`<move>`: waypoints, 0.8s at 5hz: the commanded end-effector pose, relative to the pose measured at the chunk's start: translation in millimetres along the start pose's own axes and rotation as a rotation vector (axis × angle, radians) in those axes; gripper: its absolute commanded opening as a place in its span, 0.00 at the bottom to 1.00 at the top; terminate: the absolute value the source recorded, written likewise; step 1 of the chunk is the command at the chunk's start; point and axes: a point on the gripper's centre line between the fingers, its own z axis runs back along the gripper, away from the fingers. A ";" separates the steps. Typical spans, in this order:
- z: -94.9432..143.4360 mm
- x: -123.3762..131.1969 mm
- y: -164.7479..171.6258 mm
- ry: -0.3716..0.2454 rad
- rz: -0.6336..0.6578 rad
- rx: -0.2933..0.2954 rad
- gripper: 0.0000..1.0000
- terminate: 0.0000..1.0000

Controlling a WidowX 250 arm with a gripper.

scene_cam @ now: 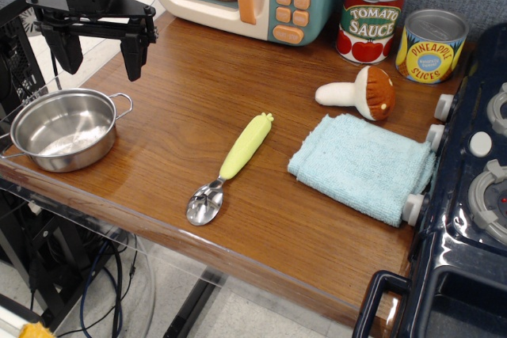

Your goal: Place the scoop between the pot and microwave

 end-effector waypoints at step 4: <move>2.9 -16.7 -79.4 0.015 -0.216 -0.062 1.00 0.00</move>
